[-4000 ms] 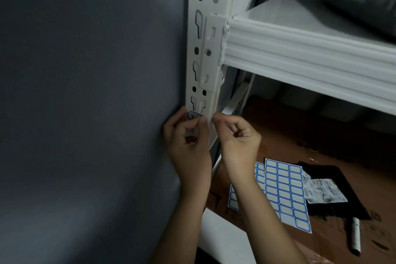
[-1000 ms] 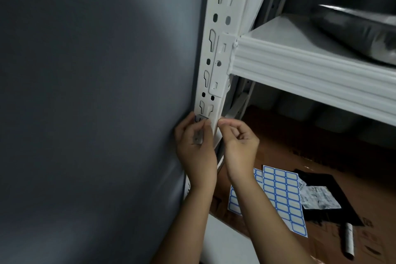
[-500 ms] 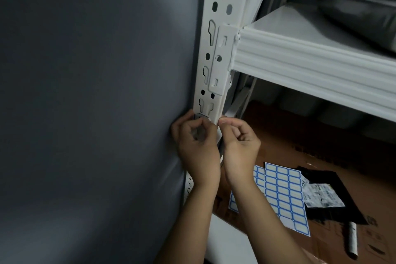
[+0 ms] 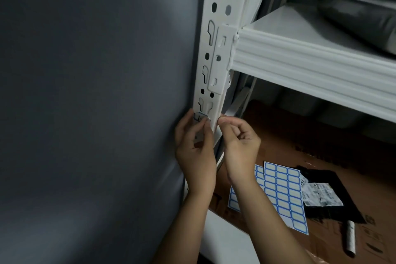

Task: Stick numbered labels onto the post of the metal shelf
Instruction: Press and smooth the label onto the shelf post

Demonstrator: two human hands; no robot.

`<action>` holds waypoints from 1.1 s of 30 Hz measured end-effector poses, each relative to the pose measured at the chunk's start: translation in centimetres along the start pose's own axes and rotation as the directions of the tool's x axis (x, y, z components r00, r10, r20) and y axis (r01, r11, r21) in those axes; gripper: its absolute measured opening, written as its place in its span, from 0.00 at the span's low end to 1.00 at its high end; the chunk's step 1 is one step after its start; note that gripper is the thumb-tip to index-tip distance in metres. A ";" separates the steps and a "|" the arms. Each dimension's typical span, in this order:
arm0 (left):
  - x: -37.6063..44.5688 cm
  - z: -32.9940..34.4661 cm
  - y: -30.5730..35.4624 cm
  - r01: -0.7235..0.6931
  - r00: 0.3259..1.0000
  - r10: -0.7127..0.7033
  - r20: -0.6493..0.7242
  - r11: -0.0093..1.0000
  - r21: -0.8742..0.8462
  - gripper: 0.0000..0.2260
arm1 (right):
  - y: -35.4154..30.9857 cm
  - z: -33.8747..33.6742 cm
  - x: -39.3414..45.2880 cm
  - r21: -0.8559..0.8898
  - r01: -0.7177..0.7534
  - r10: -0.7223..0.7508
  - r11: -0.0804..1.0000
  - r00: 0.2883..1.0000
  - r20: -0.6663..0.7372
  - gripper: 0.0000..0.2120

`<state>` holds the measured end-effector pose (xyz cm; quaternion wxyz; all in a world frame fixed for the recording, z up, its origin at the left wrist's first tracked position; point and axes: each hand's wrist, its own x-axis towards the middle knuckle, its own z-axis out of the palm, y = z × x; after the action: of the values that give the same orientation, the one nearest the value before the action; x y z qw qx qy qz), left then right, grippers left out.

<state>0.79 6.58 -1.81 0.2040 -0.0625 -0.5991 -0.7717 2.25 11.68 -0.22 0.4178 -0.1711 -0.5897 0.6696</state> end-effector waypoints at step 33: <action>0.6 0.6 0.6 -0.127 0.992 0.119 0.046 0.942 0.309 0.09 | 0.6 -0.1 0.2 -0.033 -0.003 0.003 0.999 1.000 -0.019 0.04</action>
<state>0.36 6.88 -0.93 0.2510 -0.0773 -0.7110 -0.6523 2.01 11.88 -0.71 0.4195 -0.1851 -0.5963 0.6589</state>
